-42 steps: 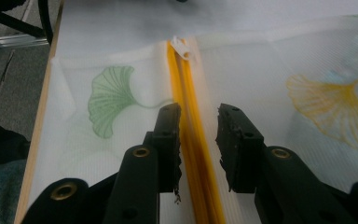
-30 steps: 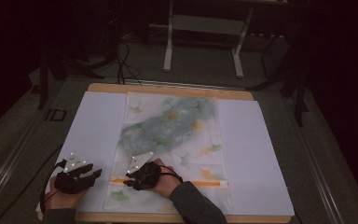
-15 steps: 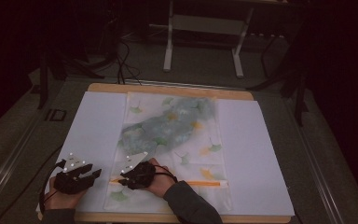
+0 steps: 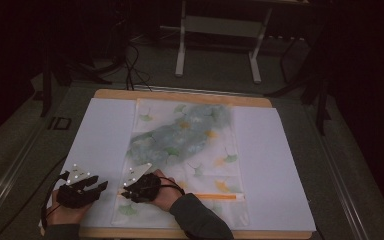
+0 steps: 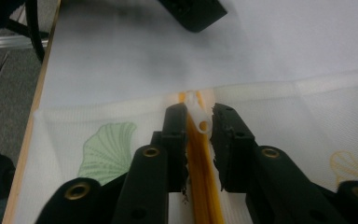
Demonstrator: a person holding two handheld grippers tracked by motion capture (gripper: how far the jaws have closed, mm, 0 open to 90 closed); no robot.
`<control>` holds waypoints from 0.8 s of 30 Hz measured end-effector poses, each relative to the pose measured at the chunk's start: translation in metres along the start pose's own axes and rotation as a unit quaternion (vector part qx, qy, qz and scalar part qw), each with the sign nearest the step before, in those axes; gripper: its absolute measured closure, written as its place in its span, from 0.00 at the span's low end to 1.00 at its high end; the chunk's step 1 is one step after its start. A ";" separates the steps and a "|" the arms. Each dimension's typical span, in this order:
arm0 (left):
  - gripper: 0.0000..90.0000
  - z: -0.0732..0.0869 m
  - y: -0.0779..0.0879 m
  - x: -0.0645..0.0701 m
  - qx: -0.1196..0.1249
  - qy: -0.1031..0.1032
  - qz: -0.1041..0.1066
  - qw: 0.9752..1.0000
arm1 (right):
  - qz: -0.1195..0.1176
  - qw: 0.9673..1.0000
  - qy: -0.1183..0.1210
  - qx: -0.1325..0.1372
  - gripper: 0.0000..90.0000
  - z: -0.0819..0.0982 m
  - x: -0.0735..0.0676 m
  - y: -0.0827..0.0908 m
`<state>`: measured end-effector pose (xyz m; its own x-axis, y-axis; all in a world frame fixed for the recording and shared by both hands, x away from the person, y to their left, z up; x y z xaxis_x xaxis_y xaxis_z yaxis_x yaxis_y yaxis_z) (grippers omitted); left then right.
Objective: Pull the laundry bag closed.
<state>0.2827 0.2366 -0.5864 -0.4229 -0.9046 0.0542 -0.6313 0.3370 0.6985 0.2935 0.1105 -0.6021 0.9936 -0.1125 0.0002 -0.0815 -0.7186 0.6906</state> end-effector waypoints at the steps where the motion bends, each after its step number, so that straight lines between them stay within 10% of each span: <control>1: 0.63 0.000 0.000 0.000 0.000 0.000 0.000 1.000 | 0.000 1.000 0.003 -0.002 0.86 0.001 0.000 0.000; 24: 0.62 0.000 -0.002 0.007 -0.008 -0.004 0.021 1.000 | -0.001 1.000 0.008 -0.011 0.93 -0.004 -0.002 -0.004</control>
Point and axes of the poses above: each handheld gripper's, and its own axes: y roughly backward along the jaws, z roughly out of its underside, x roughly to its right, the point moved 9 cm from there along -y, roughly forward along the jaws, and after that the axes turned 1 degree about z, right-handed, at the moved point
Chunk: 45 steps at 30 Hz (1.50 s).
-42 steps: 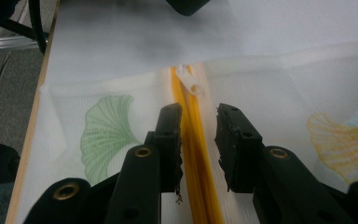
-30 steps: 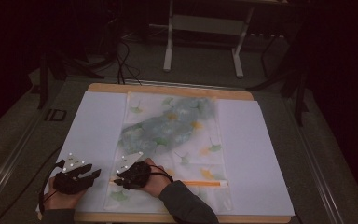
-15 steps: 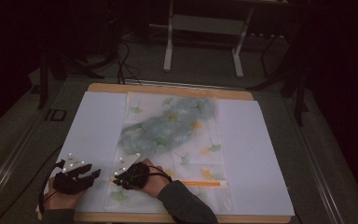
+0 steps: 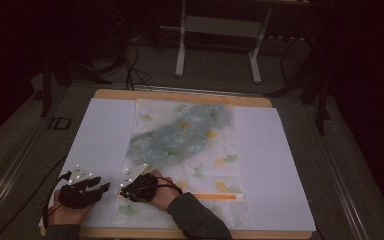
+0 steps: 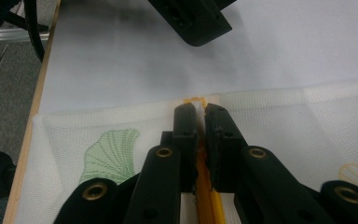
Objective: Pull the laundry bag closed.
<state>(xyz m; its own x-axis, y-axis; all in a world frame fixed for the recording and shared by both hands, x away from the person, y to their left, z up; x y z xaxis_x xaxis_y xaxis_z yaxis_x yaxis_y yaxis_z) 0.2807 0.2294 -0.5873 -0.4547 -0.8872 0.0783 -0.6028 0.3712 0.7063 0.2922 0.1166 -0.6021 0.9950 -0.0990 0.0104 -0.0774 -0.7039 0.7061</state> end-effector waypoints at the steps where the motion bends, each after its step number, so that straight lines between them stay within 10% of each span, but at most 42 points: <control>1: 0.62 0.000 0.000 0.001 -0.001 0.000 0.002 1.000 | 0.001 1.000 -0.002 0.002 0.93 0.000 0.000 0.000; 45: 0.62 0.007 -0.010 0.052 -0.061 -0.022 0.096 0.993 | 0.017 1.000 -0.001 0.011 0.93 0.000 0.000 0.022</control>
Point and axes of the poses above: each handheld gripper's, and its own axes: y roughly backward along the jaws, z roughly out of its underside, x roughly to its right, the point moved 9 cm from there along -y, roughly forward along the jaws, and after that the axes turned 1 degree about z, right-handed, at the moved point
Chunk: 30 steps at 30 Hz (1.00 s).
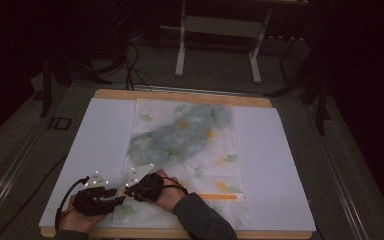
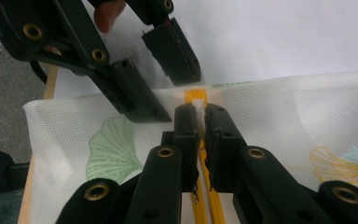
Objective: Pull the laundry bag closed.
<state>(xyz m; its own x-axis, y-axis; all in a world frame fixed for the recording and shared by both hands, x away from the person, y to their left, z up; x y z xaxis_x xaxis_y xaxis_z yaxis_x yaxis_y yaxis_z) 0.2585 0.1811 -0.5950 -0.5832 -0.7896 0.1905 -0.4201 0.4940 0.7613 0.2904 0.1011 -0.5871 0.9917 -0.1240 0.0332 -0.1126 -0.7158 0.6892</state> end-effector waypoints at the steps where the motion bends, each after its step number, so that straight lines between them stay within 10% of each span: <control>1: 0.63 0.000 -0.001 0.001 -0.003 -0.003 0.002 1.000 | 0.000 1.000 -0.001 0.000 0.93 0.000 0.000 0.001; 30: 0.98 -0.005 -0.014 0.014 -0.016 0.001 0.052 0.999 | 0.006 1.000 0.006 0.012 0.93 -0.002 0.004 0.018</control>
Point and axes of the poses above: each handheld gripper's, and its own axes: y roughly backward along the jaws, z roughly out of its underside, x roughly to its right, the point moved 9 cm from there along -y, roughly forward along the jaws, and after that the axes turned 1 degree about z, right-handed, at the moved point
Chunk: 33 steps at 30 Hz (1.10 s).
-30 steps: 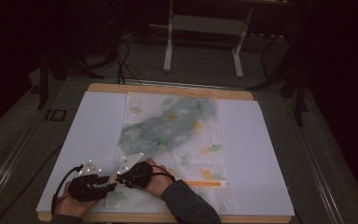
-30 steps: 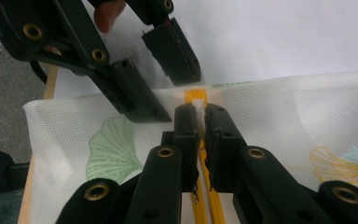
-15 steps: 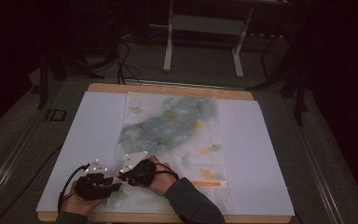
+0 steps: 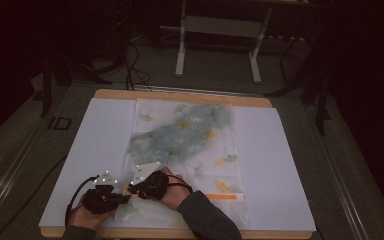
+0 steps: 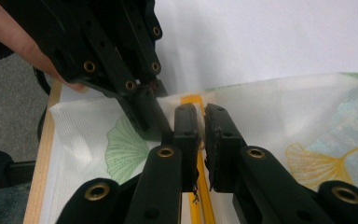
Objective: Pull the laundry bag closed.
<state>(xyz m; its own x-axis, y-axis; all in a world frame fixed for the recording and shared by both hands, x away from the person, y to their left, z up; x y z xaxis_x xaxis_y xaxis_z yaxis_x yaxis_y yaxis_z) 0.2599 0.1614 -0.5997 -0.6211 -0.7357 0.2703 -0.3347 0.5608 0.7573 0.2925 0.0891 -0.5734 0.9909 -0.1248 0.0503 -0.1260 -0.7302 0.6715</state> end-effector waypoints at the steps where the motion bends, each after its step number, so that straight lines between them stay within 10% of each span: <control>1: 0.98 0.000 0.000 0.000 0.000 0.000 0.000 1.000 | 0.000 1.000 0.000 -0.002 0.94 0.001 0.000 0.000; 33: 0.98 -0.001 0.004 -0.001 0.014 0.003 0.006 1.000 | -0.001 0.999 0.005 -0.047 0.94 0.024 0.001 -0.012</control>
<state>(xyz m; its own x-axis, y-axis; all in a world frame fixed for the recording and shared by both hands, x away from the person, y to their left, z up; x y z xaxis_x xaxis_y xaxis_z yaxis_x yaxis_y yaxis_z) 0.2598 0.1643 -0.5965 -0.6206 -0.7312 0.2832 -0.3476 0.5803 0.7365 0.2935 0.0819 -0.5987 0.9915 -0.1174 0.0559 -0.1202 -0.6641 0.7379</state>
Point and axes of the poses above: each handheld gripper's, and its own axes: y roughly backward along the jaws, z roughly out of its underside, x roughly to its right, the point moved 9 cm from there along -y, roughly forward along the jaws, and after that the axes turned 1 degree about z, right-handed, at the moved point
